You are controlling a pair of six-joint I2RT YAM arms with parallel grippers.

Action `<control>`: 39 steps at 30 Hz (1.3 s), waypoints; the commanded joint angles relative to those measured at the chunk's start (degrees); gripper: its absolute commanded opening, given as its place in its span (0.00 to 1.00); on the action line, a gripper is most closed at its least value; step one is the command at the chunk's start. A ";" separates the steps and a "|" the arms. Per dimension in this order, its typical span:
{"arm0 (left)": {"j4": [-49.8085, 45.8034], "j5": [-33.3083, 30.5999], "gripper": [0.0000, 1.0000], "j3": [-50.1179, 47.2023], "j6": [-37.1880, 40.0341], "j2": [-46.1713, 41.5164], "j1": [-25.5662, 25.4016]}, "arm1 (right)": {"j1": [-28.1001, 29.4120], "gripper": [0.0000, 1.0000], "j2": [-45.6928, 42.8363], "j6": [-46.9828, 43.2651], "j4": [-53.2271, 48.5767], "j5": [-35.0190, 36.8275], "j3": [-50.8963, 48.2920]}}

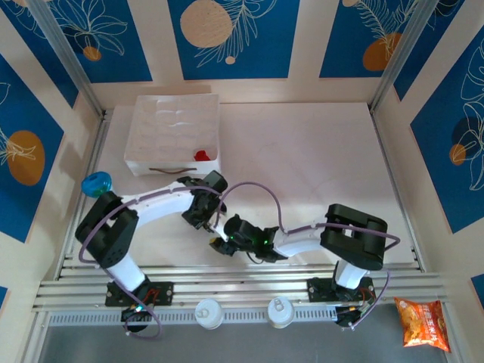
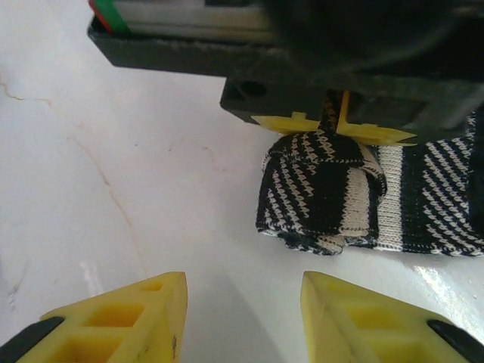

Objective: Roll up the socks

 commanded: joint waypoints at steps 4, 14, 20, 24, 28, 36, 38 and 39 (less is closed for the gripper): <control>-13.45 11.54 0.00 1.13 0.35 11.68 -0.54 | -0.05 0.44 5.11 2.09 8.21 7.29 1.11; -19.14 16.94 0.00 8.02 5.85 18.52 1.92 | -0.75 0.48 6.21 4.73 15.85 6.65 -0.11; -21.66 17.17 0.00 13.32 2.88 22.28 3.52 | -1.19 0.99 2.30 6.69 12.36 1.32 -2.30; -22.86 18.31 0.01 14.38 0.34 23.83 6.51 | -1.40 0.99 -1.49 4.70 9.24 1.81 -4.19; -27.59 16.36 0.01 17.19 0.81 26.32 10.20 | -4.99 1.00 -3.53 3.66 9.05 -3.52 -4.53; -32.32 14.59 0.00 26.32 -0.60 30.35 10.41 | -9.31 0.96 0.24 1.54 9.96 -12.55 0.30; -34.46 13.56 0.00 28.96 0.28 31.59 9.20 | -9.38 0.94 2.03 2.27 10.88 -12.62 0.95; -35.07 13.17 0.00 29.32 0.47 31.65 8.76 | -9.32 0.94 2.76 2.68 11.33 -13.09 1.28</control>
